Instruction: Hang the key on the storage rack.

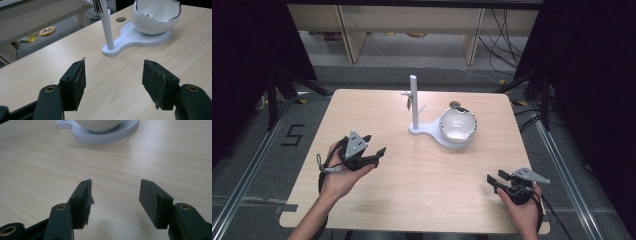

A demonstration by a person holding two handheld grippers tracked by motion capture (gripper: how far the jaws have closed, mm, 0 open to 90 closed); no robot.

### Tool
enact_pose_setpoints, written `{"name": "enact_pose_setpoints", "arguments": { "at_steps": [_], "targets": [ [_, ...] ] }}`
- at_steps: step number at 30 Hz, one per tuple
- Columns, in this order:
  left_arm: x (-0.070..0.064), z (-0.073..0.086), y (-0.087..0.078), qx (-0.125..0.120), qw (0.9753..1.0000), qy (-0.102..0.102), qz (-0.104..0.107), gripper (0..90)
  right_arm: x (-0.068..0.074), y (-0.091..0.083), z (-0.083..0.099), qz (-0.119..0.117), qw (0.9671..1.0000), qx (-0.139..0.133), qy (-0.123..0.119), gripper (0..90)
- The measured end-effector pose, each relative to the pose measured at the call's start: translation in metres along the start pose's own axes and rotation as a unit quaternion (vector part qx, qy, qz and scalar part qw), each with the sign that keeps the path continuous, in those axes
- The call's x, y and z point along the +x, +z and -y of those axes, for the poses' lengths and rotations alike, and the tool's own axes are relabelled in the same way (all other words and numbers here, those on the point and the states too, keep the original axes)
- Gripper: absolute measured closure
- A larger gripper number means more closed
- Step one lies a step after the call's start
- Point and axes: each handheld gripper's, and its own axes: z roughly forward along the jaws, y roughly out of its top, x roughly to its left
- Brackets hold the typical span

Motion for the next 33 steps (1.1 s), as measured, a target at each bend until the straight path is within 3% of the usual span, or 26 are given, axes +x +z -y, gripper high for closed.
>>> {"name": "enact_pose_setpoints", "arguments": {
  "at_steps": [2, 3, 8, 9, 11, 13, 14, 15, 20, 21, 24, 26, 33],
  "targets": [
    [-0.002, 0.009, -0.001, 0.005, 0.9999, -0.009, -0.004, 35.2, 0.000, 0.000, 0.000, 0.000, 1.0000, -0.001, -0.002, 44.4],
    [0.000, 0.014, 0.001, 0.001, 1.0000, 0.002, 0.000, 35.2, 0.000, 0.000, 0.000, 0.000, 1.0000, -0.001, -0.002, 44.4],
    [-0.004, 0.039, 0.002, 0.008, 0.9997, -0.023, -0.002, 35.1, -0.001, 0.002, 0.001, 0.009, 0.9999, -0.003, -0.014, 44.4],
    [-0.004, 0.042, 0.002, 0.007, 0.9997, -0.025, -0.003, 35.1, 0.003, 0.002, 0.001, 0.007, 0.9999, 0.004, 0.013, 44.4],
    [-0.005, 0.052, 0.003, 0.006, 0.9996, -0.029, -0.004, 35.0, 0.004, 0.000, 0.001, 0.010, 0.9997, 0.012, 0.018, 44.4],
    [-0.004, 0.061, 0.005, -0.002, 0.9996, -0.027, -0.001, 35.0, 0.004, -0.001, 0.000, -0.005, 0.9997, 0.006, 0.021, 44.4],
    [-0.005, 0.066, 0.005, -0.005, 0.9995, -0.030, -0.002, 35.0, 0.002, 0.000, 0.001, -0.002, 0.9999, 0.002, 0.012, 44.4],
    [-0.006, 0.070, 0.004, -0.003, 0.9993, -0.036, -0.006, 35.0, 0.004, 0.000, 0.000, 0.002, 0.9997, 0.011, 0.021, 44.4],
    [-0.008, 0.087, 0.006, -0.029, 0.9983, -0.050, -0.008, 35.0, 0.004, 0.000, 0.001, -0.001, 0.9998, 0.006, 0.017, 44.4],
    [-0.011, 0.091, 0.005, -0.023, 0.9979, -0.058, -0.015, 35.0, 0.004, -0.001, 0.000, -0.002, 0.9998, 0.011, 0.017, 44.4],
    [-0.013, 0.098, 0.006, -0.026, 0.9984, -0.049, -0.011, 35.0, 0.003, 0.001, 0.001, 0.000, 0.9998, 0.007, 0.017, 44.4],
    [-0.016, 0.099, 0.005, -0.042, 0.9977, -0.050, -0.016, 35.0, 0.000, 0.001, 0.000, -0.004, 1.0000, 0.003, 0.004, 44.4],
    [-0.018, 0.100, 0.004, -0.046, 0.9974, -0.048, -0.028, 35.7, 0.000, 0.001, 0.000, 0.004, 0.9999, 0.010, -0.003, 44.3]
  ]
}}
